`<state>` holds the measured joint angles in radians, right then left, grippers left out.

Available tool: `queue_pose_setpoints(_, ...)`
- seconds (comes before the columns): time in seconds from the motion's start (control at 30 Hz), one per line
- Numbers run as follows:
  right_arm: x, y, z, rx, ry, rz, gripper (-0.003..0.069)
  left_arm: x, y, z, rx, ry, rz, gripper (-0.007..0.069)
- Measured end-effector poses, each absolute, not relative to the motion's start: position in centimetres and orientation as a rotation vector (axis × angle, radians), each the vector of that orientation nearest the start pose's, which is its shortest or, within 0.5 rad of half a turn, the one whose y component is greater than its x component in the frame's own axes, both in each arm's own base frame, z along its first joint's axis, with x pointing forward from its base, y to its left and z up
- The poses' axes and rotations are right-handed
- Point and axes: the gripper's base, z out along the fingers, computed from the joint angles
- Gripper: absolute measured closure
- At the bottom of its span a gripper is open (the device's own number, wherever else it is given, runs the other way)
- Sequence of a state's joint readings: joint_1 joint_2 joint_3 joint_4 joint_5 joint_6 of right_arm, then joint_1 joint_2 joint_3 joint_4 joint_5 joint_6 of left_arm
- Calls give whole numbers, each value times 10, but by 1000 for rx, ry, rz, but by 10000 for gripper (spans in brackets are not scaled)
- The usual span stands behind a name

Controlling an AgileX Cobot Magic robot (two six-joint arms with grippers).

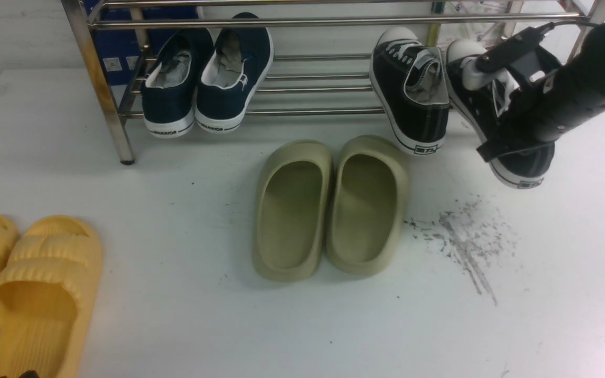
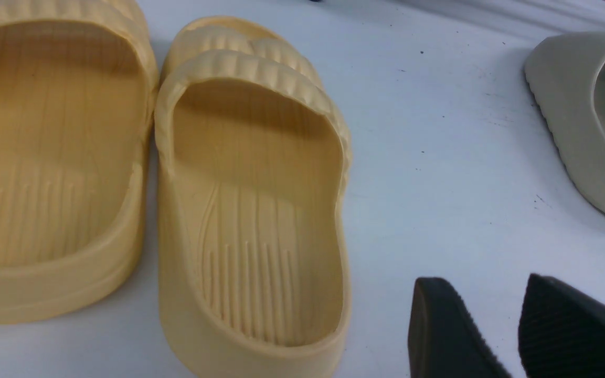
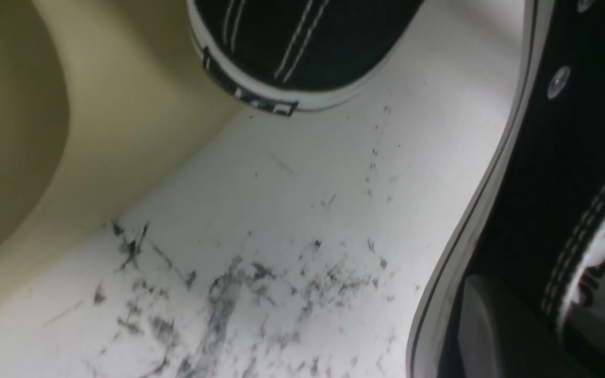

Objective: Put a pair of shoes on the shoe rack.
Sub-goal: Use the right arm to put a shoe into the shoe rack

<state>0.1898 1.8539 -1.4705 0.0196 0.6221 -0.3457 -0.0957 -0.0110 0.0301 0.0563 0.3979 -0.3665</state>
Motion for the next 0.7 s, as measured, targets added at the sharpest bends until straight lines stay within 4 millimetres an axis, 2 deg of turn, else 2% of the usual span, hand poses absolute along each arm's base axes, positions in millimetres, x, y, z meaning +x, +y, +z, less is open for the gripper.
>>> queue_pose_setpoints(0.23,443,86,257,-633,2363,-48,641,52,-3,168,-223,1895,-258,386)
queue_pose_setpoints(0.4,459,85,253,-614,2358,-43,641,52,-3,168,-223,1895,-258,386)
queue_pose_setpoints(0.7,466,86,250,-538,2349,34,641,52,-3,168,-223,1895,-258,386)
